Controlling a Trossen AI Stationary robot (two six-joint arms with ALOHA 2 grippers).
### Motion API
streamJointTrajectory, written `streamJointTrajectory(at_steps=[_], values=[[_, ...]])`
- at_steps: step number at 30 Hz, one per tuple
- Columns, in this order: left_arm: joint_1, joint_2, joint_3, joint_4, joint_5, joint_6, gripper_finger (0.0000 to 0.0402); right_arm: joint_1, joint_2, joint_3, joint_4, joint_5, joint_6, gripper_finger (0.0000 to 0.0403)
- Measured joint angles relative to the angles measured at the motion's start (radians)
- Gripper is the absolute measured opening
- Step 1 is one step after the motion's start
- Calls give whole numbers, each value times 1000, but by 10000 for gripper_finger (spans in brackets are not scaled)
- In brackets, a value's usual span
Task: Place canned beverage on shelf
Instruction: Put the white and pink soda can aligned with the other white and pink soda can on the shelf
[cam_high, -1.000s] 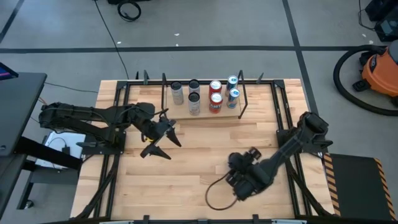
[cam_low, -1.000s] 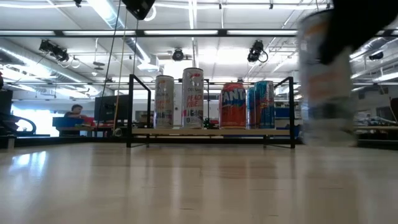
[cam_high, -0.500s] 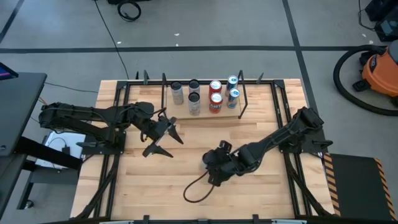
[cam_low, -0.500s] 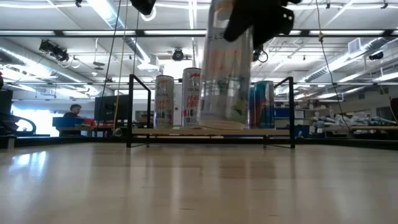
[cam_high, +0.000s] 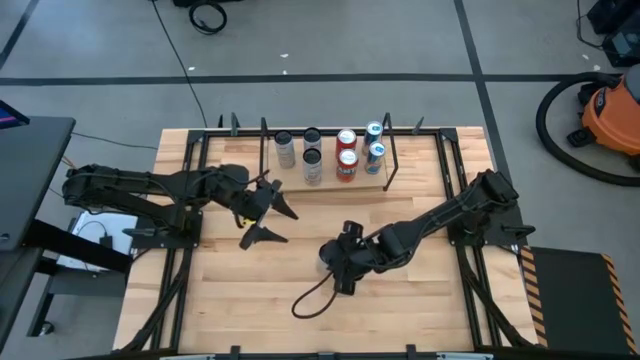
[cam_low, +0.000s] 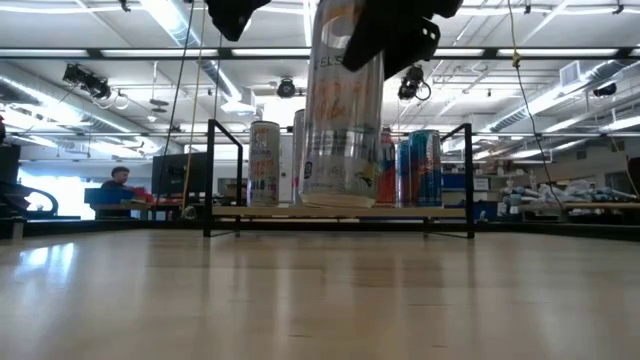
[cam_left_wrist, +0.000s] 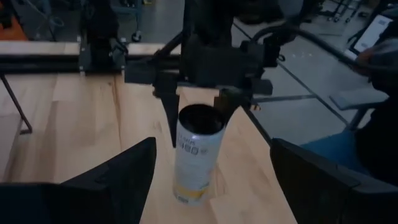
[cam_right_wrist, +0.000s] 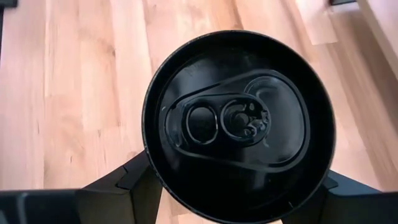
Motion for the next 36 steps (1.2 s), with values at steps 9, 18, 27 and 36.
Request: streamJointTrajectory(at_steps=[9, 18, 27, 36], values=[[-7, 73, -1, -21, 0, 0, 315, -38, -41, 1, 16, -31, -134, 246], [-8, 181, -1, 13, 0, 0, 315, -117, -47, 1, 48, -113, -211, 246], [-13, 251, -1, 150, -5, -26, 315, -157, -48, 1, 72, -145, -246, 246], [-11, 268, 0, 264, -27, -52, 315, -191, -48, 1, 110, -199, -265, 246]])
